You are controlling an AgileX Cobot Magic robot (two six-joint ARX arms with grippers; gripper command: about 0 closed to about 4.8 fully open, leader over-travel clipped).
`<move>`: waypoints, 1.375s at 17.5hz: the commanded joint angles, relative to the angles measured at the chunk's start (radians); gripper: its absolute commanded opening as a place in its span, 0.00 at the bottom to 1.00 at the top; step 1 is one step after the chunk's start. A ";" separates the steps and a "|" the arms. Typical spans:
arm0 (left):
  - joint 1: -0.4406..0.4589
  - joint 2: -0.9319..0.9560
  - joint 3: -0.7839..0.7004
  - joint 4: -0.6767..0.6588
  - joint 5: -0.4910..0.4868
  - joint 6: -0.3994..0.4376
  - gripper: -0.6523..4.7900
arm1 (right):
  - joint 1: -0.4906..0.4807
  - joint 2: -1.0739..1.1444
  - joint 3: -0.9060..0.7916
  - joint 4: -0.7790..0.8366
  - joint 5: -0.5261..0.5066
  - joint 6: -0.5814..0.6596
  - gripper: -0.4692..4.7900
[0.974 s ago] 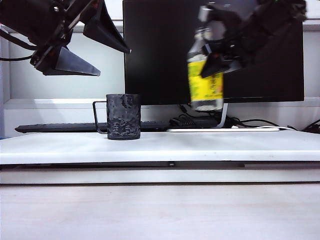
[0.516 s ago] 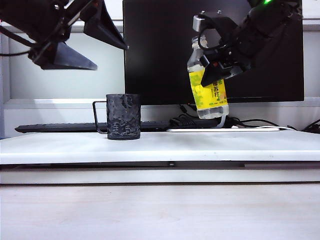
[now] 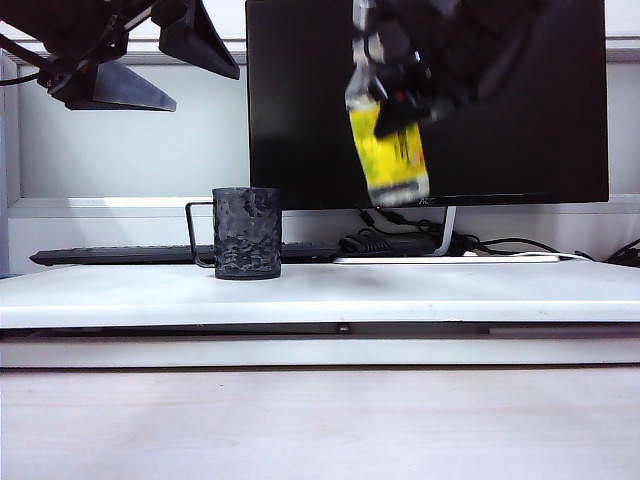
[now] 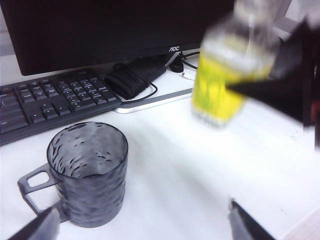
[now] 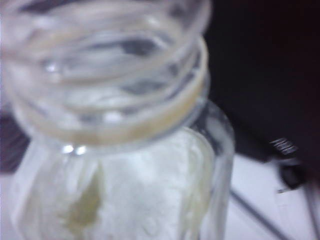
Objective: Carefully pick up the bottle and pour some water from the bottle into the cup.
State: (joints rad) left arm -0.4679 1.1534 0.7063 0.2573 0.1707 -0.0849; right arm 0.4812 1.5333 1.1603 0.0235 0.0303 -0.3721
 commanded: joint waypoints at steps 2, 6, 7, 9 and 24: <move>0.002 -0.005 0.003 0.006 -0.002 0.003 1.00 | 0.002 0.024 0.081 -0.054 0.024 -0.027 0.36; 0.002 -0.005 0.003 -0.032 -0.002 0.003 1.00 | 0.064 0.073 0.118 -0.097 0.077 -0.085 0.36; 0.002 -0.006 0.003 -0.040 -0.002 0.003 1.00 | 0.078 0.079 0.118 -0.098 0.084 -0.086 0.36; 0.002 -0.008 0.003 -0.045 -0.002 0.004 1.00 | 0.106 0.089 0.118 -0.094 0.092 -0.118 0.36; 0.000 -0.013 0.003 -0.070 0.055 0.006 1.00 | 0.146 0.326 0.391 -0.175 0.203 -0.262 0.36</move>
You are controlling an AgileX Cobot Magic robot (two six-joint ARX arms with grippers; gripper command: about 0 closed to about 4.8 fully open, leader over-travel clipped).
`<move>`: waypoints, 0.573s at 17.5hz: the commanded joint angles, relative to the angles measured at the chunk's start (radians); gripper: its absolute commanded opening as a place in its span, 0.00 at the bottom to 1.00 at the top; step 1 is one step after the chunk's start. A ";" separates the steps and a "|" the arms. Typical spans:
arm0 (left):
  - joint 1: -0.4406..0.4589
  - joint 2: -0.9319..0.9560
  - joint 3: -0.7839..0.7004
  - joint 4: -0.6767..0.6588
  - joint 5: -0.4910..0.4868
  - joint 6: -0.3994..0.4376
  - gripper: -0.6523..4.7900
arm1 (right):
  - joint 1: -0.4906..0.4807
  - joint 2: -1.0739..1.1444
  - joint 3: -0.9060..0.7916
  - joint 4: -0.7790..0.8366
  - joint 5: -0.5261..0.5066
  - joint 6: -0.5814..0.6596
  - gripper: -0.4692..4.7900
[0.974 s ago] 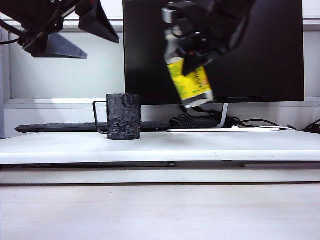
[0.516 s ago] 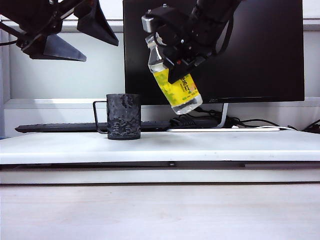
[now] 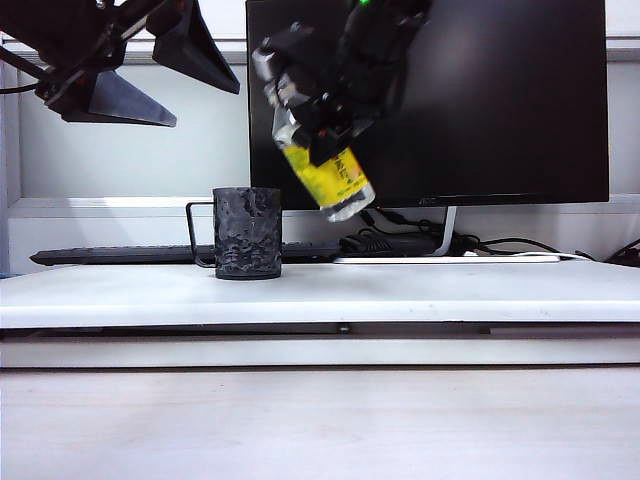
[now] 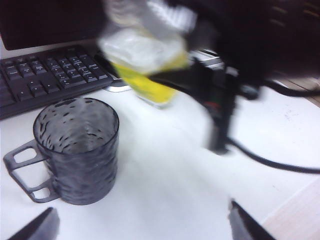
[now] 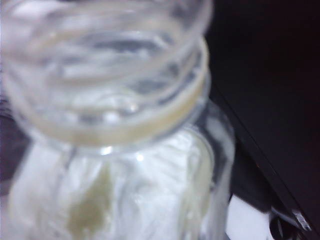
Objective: Carefully pick up the bottle and pour some water from the bottle into the cup.
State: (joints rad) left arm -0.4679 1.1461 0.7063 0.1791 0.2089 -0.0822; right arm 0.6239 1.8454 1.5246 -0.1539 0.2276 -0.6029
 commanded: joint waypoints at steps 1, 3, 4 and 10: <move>0.000 -0.006 0.003 0.008 0.016 0.003 1.00 | 0.004 0.020 0.026 0.000 0.006 -0.048 0.36; 0.000 -0.006 0.003 0.008 0.016 0.003 1.00 | 0.003 0.021 0.026 -0.021 0.068 -0.114 0.36; 0.001 -0.006 0.003 0.007 0.016 0.003 1.00 | 0.002 0.021 0.026 -0.021 0.069 -0.114 0.36; 0.001 -0.006 0.003 -0.006 0.016 0.003 1.00 | 0.005 0.021 0.026 -0.022 0.113 -0.238 0.36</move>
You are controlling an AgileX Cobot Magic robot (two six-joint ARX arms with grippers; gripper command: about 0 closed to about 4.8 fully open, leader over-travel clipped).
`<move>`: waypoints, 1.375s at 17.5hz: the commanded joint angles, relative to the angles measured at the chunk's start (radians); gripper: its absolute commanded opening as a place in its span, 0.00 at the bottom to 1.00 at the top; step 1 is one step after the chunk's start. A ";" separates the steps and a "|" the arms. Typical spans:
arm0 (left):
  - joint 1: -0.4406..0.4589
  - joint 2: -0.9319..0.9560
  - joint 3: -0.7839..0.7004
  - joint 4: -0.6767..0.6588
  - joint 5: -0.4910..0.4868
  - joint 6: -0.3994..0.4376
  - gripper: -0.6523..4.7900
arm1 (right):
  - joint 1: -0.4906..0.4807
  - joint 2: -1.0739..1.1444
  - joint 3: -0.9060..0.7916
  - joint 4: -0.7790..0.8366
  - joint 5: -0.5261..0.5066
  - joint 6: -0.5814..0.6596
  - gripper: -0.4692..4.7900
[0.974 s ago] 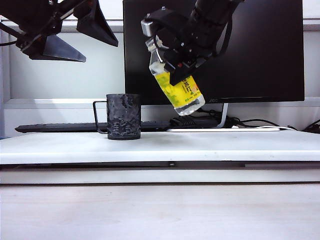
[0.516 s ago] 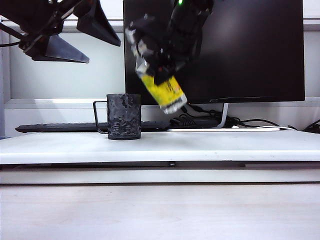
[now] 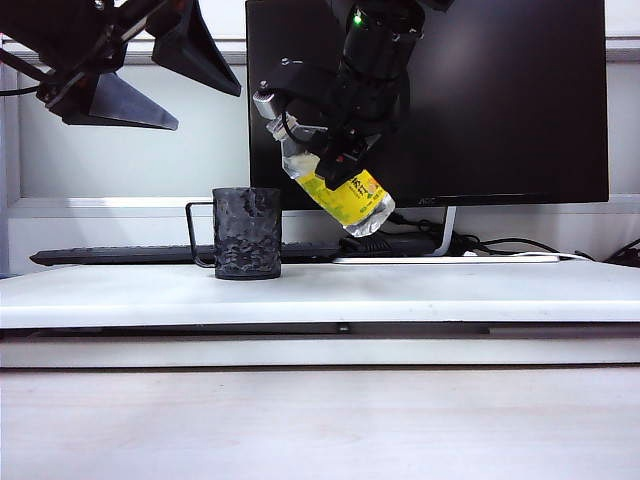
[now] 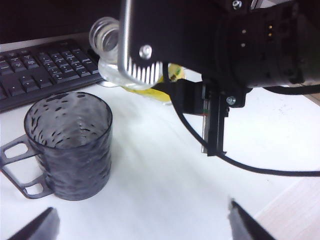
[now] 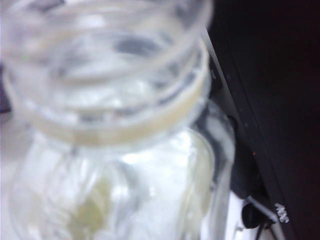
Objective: Carefully pick up the bottle and pour some water from the bottle into the cup.
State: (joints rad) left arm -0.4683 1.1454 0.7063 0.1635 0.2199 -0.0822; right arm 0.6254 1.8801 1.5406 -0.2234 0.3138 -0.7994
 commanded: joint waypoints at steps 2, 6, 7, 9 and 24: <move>0.001 -0.005 0.003 0.010 0.005 0.003 1.00 | 0.003 -0.014 0.010 0.048 0.053 -0.070 0.36; 0.001 -0.005 0.003 0.009 0.006 0.003 1.00 | 0.005 -0.014 0.010 0.048 0.073 -0.158 0.36; 0.001 -0.005 0.003 0.009 0.010 0.003 1.00 | 0.008 -0.014 0.010 0.048 0.077 -0.190 0.36; 0.001 -0.005 0.003 0.009 0.013 0.003 1.00 | 0.019 -0.012 0.010 0.048 0.082 -0.206 0.36; 0.001 -0.005 0.003 -0.044 0.031 0.003 1.00 | 0.027 0.057 0.010 0.241 0.179 -0.383 0.36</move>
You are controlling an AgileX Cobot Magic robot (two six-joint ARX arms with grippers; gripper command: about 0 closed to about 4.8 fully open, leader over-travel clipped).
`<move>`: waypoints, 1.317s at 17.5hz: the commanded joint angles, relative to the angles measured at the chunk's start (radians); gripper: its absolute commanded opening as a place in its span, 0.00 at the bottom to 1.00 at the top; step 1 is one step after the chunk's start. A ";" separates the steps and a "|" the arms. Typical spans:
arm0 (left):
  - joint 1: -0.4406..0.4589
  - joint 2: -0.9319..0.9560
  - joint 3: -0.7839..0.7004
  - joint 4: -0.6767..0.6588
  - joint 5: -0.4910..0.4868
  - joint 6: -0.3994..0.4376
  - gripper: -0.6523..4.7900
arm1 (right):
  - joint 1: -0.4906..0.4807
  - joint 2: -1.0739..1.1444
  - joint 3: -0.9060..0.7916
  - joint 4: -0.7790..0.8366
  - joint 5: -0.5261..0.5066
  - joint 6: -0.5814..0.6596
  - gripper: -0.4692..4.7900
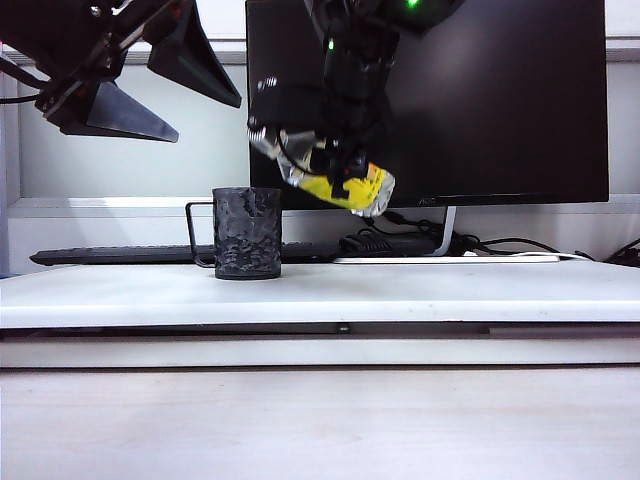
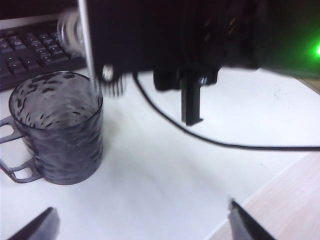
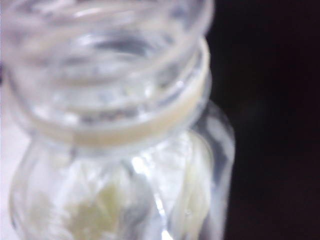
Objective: Carefully pick up the bottle and pour some water from the bottle into the cup.
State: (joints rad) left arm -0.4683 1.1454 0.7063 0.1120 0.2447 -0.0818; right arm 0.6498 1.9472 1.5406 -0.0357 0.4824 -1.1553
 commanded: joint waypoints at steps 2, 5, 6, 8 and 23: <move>0.001 -0.005 0.003 0.007 0.006 0.003 1.00 | 0.002 -0.010 0.010 0.070 0.011 -0.035 0.36; 0.001 -0.005 0.003 0.005 0.006 0.003 1.00 | 0.003 -0.007 0.010 0.075 0.011 -0.098 0.36; 0.001 -0.005 0.003 0.001 0.006 0.003 1.00 | 0.003 -0.006 0.010 0.081 0.005 -0.125 0.36; 0.001 -0.005 0.003 -0.014 0.006 0.003 1.00 | 0.003 -0.006 0.010 0.111 -0.016 -0.158 0.36; 0.001 -0.005 0.003 -0.029 0.006 0.003 1.00 | -0.001 0.012 0.009 0.169 -0.032 -0.318 0.37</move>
State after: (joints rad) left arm -0.4683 1.1454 0.7063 0.0765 0.2462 -0.0822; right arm 0.6483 1.9717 1.5406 0.0792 0.4503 -1.4681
